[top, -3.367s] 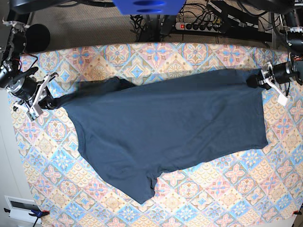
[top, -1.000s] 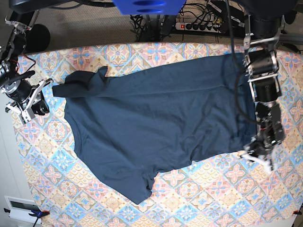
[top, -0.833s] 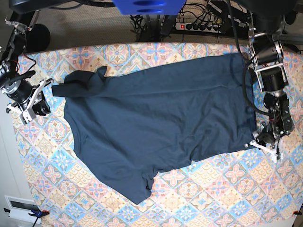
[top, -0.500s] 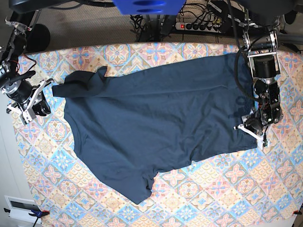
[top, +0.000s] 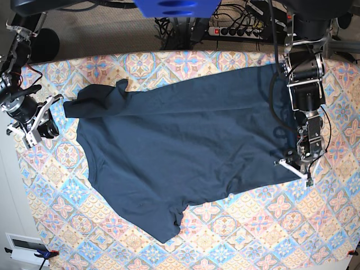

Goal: Layout the t-shirt on the table in an organized manner, then fold the t-shirt properly
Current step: 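Release the shirt with the left gripper and grasp its side edge lower down, then pull the shirt side edge with the left gripper back toward the shoulder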

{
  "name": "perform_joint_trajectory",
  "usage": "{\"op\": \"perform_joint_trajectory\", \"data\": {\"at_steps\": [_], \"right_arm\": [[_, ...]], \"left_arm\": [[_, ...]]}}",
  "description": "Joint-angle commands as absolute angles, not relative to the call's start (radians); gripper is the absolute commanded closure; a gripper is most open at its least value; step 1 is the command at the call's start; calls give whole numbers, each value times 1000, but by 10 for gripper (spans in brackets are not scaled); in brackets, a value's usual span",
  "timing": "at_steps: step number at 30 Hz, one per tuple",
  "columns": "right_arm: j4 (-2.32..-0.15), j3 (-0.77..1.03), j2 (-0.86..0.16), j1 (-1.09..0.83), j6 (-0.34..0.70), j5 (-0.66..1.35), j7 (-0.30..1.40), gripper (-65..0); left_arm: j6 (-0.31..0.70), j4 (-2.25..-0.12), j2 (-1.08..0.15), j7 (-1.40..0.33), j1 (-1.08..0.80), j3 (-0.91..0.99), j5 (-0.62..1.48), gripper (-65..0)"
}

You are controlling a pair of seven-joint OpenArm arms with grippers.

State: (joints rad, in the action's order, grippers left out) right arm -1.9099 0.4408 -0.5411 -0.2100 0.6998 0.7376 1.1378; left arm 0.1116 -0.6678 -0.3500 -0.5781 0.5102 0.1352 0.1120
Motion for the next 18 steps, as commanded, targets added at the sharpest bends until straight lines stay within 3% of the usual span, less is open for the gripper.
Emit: {"op": "perform_joint_trajectory", "data": {"at_steps": [1, 5, 10, 16, 18], "right_arm": [[-1922, 452, -564, -199, 698, 748, 1116, -83], [-1923, 453, -564, -200, 698, 748, 1116, -83], [-1923, 498, -564, -208, 698, 748, 1116, -83], [-1923, 515, -564, -209, 698, 796, 1116, -83], [-1923, 515, -564, -209, 698, 837, 1116, -83]], "left_arm": [[125, -645, -344, -579, 545, 133, 113, 0], [114, -535, -344, -483, 638, 133, 85, 0], [19, -394, -351, -343, 765, 133, 39, 0], [-36, -381, -352, -229, 811, 133, -5, -2], [-76, -381, -352, -209, 823, 133, -12, -53]]}}
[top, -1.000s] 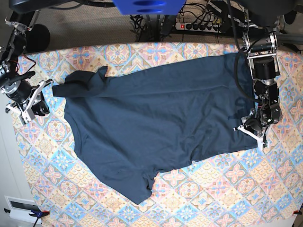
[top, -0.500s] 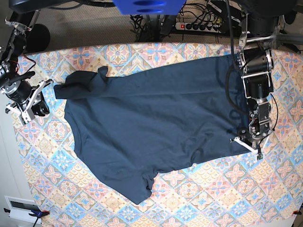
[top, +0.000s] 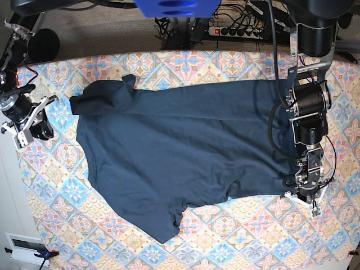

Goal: Layout the t-shirt on the table in an organized manner, then fold the t-shirt properly
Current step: 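Pull the shirt side edge with the left gripper back toward the shoulder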

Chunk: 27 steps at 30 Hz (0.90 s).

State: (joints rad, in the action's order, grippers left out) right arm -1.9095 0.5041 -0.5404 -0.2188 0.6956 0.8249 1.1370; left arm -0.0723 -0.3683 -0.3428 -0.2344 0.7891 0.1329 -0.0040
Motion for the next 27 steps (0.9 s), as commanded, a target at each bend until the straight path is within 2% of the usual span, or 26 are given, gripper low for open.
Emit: {"op": "perform_joint_trajectory", "data": {"at_steps": [1, 3, 5, 8, 12, 14, 16, 23, 27], "right_arm": [[-1923, 515, -564, -209, 698, 855, 1116, -83], [-1923, 516, -564, -209, 698, 872, 1116, -83], [-1923, 513, -564, -209, 698, 872, 1116, -83], [-1923, 509, -564, -209, 698, 872, 1116, -83], [-1923, 513, -564, -229, 698, 872, 1116, -83], [-1923, 515, -564, -243, 698, 872, 1115, -83], [-1923, 509, -564, -240, 698, 871, 1115, -83], [-1923, 444, -564, -236, 698, 869, 1115, -83], [-1923, 438, -564, -237, 698, 869, 1113, -83]], "left_arm": [[-102, -381, -352, -208, 826, 133, -8, -93], [-140, -381, -351, -206, 826, 133, -2, -178], [-140, -381, -348, -229, 823, 133, -1, -232], [-110, -476, -346, -390, 783, 137, 19, -277], [-47, -967, -384, -682, 521, 185, 186, -277], [-42, -1259, -397, -811, 360, 223, 278, -277], [-42, -1461, -400, -911, 239, 251, 348, -277], [-41, -1876, -387, -1095, -125, 449, 503, -277], [-41, -1994, -355, -1133, -315, 513, 559, -277]]}}
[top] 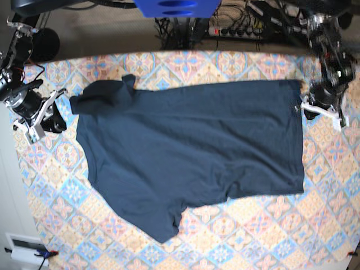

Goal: Layout the t-shirt on the table in an organized manner, then fold the t-shirt properly
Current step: 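Pull the shirt side edge with the left gripper back toward the shoulder, then slide the left gripper along the shirt side and regrasp the fabric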

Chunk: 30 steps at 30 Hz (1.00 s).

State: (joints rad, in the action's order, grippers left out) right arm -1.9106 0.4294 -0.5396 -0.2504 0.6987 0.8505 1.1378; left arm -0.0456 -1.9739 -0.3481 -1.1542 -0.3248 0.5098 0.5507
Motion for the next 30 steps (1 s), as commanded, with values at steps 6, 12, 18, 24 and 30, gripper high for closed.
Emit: {"op": "perform_joint_trajectory", "data": {"at_steps": [6, 12, 18, 24, 30], "right_arm": [[-1922, 438, -564, -242, 698, 869, 1110, -83], [-1923, 440, -544, -243, 698, 869, 1113, -83], [-1923, 444, -495, -243, 698, 869, 1113, -83], [-1923, 444, -489, -243, 698, 869, 1113, -83], [-1923, 446, -489, -243, 698, 869, 1115, -83]], "left_arm": [[-39, -1997, -331, -1113, -492, 573, 562, -277], [-39, -1896, -323, -1036, -521, 570, 538, -276], [-39, -1744, -323, -990, -435, 481, 484, -276], [-39, -1725, -317, -990, -361, 384, 478, -276], [-36, -1787, -318, -997, -357, 331, 503, -275]]}}
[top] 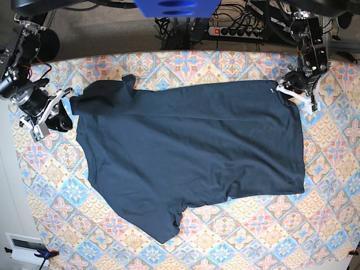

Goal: Layout the t-shirt on the table in an organized manner, then fold the t-shirt properly
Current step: 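Slide the left gripper along the shirt side and regrasp the fabric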

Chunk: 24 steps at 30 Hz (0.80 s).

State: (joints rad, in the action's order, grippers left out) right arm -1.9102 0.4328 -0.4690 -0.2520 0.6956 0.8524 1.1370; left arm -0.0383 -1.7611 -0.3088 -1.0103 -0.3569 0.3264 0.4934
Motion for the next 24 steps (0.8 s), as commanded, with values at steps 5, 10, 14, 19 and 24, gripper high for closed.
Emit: {"op": "perform_joint_trajectory", "data": {"at_steps": [5, 10, 14, 19, 24], "right_arm": [[-1923, 446, -489, -243, 698, 869, 1115, -83], [-1923, 446, -489, -243, 698, 869, 1115, -83], [-1923, 446, -489, -242, 698, 869, 1115, -83], [-1923, 446, -489, -242, 698, 869, 1115, -83], [-1923, 446, -490, -239, 698, 869, 1115, -83]], "left_arm": [[-36, -1874, -344, -998, -401, 332, 581, -275], [-36, -1868, -363, -998, -401, 329, 590, -275], [-36, -1825, -364, -998, -395, 289, 588, -275], [-36, -1756, -363, -993, -394, 285, 593, -275], [-36, -1741, -363, -990, -390, 285, 588, -276]]}}
